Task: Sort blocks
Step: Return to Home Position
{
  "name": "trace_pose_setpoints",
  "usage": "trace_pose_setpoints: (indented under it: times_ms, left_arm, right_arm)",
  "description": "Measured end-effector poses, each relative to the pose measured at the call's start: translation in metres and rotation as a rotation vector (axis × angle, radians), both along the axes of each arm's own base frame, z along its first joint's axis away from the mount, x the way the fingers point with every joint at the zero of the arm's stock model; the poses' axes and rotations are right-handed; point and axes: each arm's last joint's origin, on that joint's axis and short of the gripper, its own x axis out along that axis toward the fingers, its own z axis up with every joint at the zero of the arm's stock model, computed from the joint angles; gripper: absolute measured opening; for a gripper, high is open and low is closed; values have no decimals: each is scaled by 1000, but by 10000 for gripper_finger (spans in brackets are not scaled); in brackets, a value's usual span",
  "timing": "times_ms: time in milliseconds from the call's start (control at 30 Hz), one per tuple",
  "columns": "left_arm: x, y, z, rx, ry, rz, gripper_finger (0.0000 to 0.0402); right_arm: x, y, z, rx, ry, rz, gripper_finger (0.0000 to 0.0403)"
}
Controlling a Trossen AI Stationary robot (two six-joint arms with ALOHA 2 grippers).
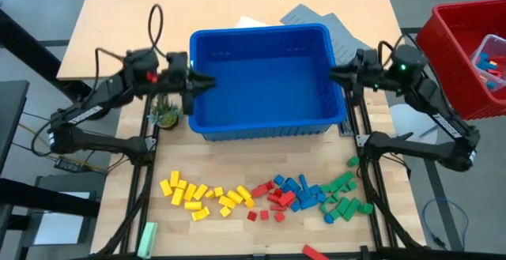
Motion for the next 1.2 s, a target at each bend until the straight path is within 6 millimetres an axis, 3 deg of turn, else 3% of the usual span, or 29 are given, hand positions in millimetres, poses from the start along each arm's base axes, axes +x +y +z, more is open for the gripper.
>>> trace_pose_setpoints:
  times_ms: [200,267,633,900,1200]
  left_arm:
    - [0,-30,-27,-5,-79,-123,53]
    - [-3,-37,-38,5,-104,-134,41]
    - [-32,-56,-87,50,-254,-136,23]
    - [-32,-60,-121,23,-290,-160,23]
    - [-30,-76,-159,-45,-341,-195,23]
  right_arm:
    - [-5,27,-23,47,-8,100,18]
    - [-9,33,-35,54,-11,90,5]
    - [-29,51,-92,23,-227,88,2]
    - [-25,53,-138,32,-271,138,1]
    - [-33,59,-160,2,-361,190,0]
